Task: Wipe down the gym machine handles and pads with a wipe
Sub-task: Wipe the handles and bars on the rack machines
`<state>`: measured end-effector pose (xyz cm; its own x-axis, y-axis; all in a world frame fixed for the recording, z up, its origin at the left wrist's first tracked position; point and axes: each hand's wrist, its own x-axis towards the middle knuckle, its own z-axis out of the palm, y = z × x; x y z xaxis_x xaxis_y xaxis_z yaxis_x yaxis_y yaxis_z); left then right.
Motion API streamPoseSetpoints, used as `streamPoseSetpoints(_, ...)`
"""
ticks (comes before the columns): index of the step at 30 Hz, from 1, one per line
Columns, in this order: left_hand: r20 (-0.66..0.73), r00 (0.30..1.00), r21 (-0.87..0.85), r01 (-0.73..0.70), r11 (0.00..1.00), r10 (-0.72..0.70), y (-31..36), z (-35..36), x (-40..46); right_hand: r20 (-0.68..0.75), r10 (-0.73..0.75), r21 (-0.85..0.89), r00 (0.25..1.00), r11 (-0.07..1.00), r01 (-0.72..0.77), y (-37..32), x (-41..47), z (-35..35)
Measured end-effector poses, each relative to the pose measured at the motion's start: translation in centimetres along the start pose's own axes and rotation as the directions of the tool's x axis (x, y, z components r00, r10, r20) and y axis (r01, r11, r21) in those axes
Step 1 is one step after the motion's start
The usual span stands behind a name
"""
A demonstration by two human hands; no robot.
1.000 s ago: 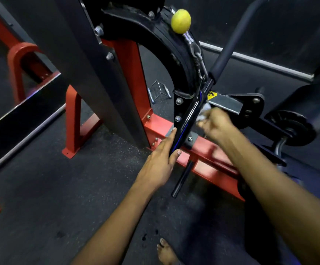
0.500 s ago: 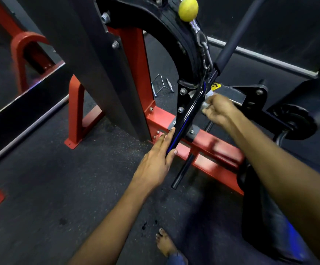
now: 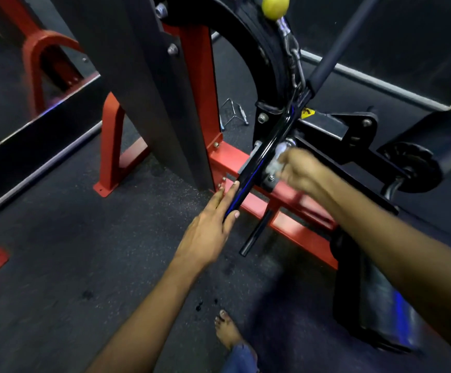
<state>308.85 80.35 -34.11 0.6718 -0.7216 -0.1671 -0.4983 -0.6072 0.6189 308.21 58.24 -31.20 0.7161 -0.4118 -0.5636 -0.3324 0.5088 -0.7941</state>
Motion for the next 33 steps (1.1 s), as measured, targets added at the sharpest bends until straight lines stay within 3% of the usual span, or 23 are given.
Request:
streamPoseSetpoints(2, 0.0, 1.0, 0.001, 0.011, 1.0, -0.011, 0.0, 0.0, -0.3, 0.123, 0.086, -0.163, 0.989, 0.984, -0.065, 2.3, -2.3, 0.7)
streamPoseSetpoints(4, -0.011, 1.0, 0.003, 0.015, 1.0, -0.015, -0.1, -0.1, -0.8, 0.101, 0.096, -0.223, 0.99, 0.972, -0.072, 1.9, -2.3, 0.7)
streamPoseSetpoints(7, -0.019, 0.999, 0.004, 0.028, 1.0, -0.028, -0.5, 0.0, -1.7, -0.109, -0.021, 0.097, 0.994, 0.995, 0.031, -1.0, -0.3, -0.1)
streamPoseSetpoints(9, -0.029, 0.999, -0.005, 0.031, 0.999, -0.032, -0.7, 0.0, -2.4, -0.212, -0.074, 0.223, 0.974, 0.967, 0.122, -1.0, 0.4, 0.0)
streamPoseSetpoints(11, -0.042, 0.999, -0.006, 0.026, 1.0, -0.026, -0.9, 0.1, -2.9, -0.153, -0.07, 0.152, 0.986, 0.984, 0.093, 1.5, -0.5, 1.0)
streamPoseSetpoints(14, -0.051, 0.998, -0.008, 0.024, 1.0, -0.024, -1.2, 0.1, -3.3, 0.09, 0.051, -0.08, 0.995, 0.996, -0.044, 5.3, -3.7, 2.6)
streamPoseSetpoints(16, -0.061, 0.998, -0.009, 0.02, 1.0, -0.02, -1.4, 0.2, -3.7, 0.122, 0.087, -0.151, 0.989, 0.986, -0.069, 5.0, -4.3, 2.6)
streamPoseSetpoints(18, -0.081, 0.996, -0.019, 0.023, 1.0, -0.025, -1.5, 0.2, -4.2, -0.003, 0.034, -0.077, 0.999, 0.996, -0.034, 3.2, -3.2, 2.1)
streamPoseSetpoints(21, -0.102, 0.994, -0.035, 0.04, 0.999, -0.043, -1.7, 0.3, -5.5, -0.19, -0.025, 0.198, 0.982, 0.978, 0.063, 1.7, -2.4, 2.2)
streamPoseSetpoints(23, -0.104, 0.993, -0.04, 0.051, 0.998, -0.055, -2.2, 0.4, -6.7, -0.133, -0.037, 0.178, 0.99, 0.982, 0.061, 3.5, -3.6, 3.2)
streamPoseSetpoints(26, -0.083, 0.995, -0.047, 0.042, 0.998, -0.045, -3.3, 0.5, -8.7, 0.104, 0.084, 0.008, 0.991, 0.996, -0.085, 7.7, -6.7, 4.7)
streamPoseSetpoints(28, -0.071, 0.997, -0.052, 0.032, 0.998, -0.036, -4.1, 0.6, -10.0, 0.154, 0.115, -0.096, 0.981, 0.99, -0.101, 8.3, -7.6, 5.0)
streamPoseSetpoints(30, -0.069, 0.997, -0.071, 0.031, 0.997, -0.036, -5.0, 0.9, -11.1, 0.078, 0.069, -0.054, 0.995, 0.996, -0.064, 7.1, -7.0, 4.6)
streamPoseSetpoints(33, -0.072, 0.996, -0.108, 0.045, 0.993, -0.053, -5.9, 1.5, -12.3, -0.067, -0.032, 0.143, 0.997, 0.989, 0.041, 6.0, -6.4, 4.6)
